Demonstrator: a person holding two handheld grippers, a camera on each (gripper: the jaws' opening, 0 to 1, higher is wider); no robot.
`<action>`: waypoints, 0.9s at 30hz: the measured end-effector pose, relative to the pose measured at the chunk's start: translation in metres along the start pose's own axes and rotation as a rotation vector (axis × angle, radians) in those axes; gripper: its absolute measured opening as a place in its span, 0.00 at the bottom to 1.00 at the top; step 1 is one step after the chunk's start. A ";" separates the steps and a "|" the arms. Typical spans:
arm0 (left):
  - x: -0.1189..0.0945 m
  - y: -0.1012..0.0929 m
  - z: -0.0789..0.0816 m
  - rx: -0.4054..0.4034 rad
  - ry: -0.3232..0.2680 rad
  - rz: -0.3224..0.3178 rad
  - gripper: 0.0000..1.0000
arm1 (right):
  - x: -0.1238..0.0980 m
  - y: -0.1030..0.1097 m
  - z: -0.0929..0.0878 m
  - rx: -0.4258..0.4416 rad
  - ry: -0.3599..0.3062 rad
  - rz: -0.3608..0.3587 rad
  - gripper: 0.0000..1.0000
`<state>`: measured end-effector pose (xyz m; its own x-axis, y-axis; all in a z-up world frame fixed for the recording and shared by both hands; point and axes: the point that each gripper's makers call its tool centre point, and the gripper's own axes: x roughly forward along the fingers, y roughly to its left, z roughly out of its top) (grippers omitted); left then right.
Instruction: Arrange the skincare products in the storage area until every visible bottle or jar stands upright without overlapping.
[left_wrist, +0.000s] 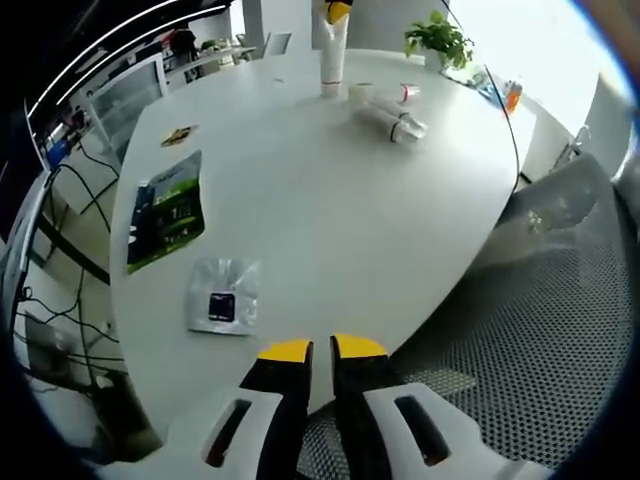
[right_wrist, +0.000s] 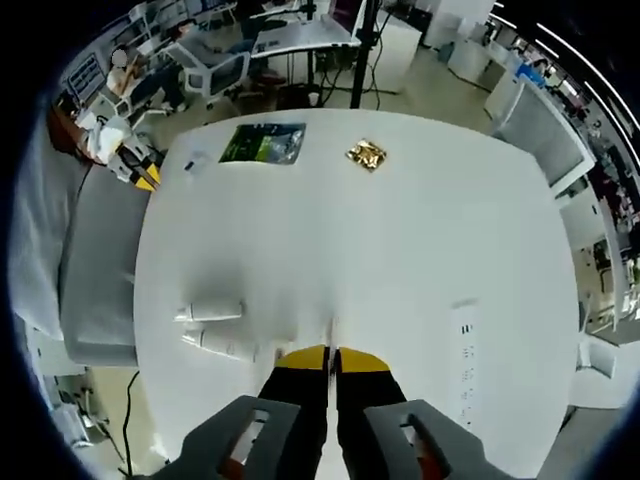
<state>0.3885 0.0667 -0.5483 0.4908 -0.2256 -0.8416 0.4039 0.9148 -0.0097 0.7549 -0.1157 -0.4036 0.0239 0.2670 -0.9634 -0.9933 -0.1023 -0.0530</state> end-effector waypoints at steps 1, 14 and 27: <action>0.000 0.000 0.001 0.001 -0.003 0.002 0.03 | 0.000 -0.001 0.000 -0.002 0.004 0.001 0.00; 0.000 0.000 0.000 -0.002 0.003 0.001 0.03 | 0.002 -0.010 -0.001 0.006 0.011 0.028 0.00; 0.002 -0.001 -0.002 0.007 0.015 -0.008 0.03 | -0.009 -0.014 -0.006 0.112 -0.101 -0.014 0.09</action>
<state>0.3874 0.0659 -0.5506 0.4759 -0.2281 -0.8494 0.4136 0.9104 -0.0128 0.7690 -0.1228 -0.3958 0.0324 0.3636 -0.9310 -0.9995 0.0083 -0.0315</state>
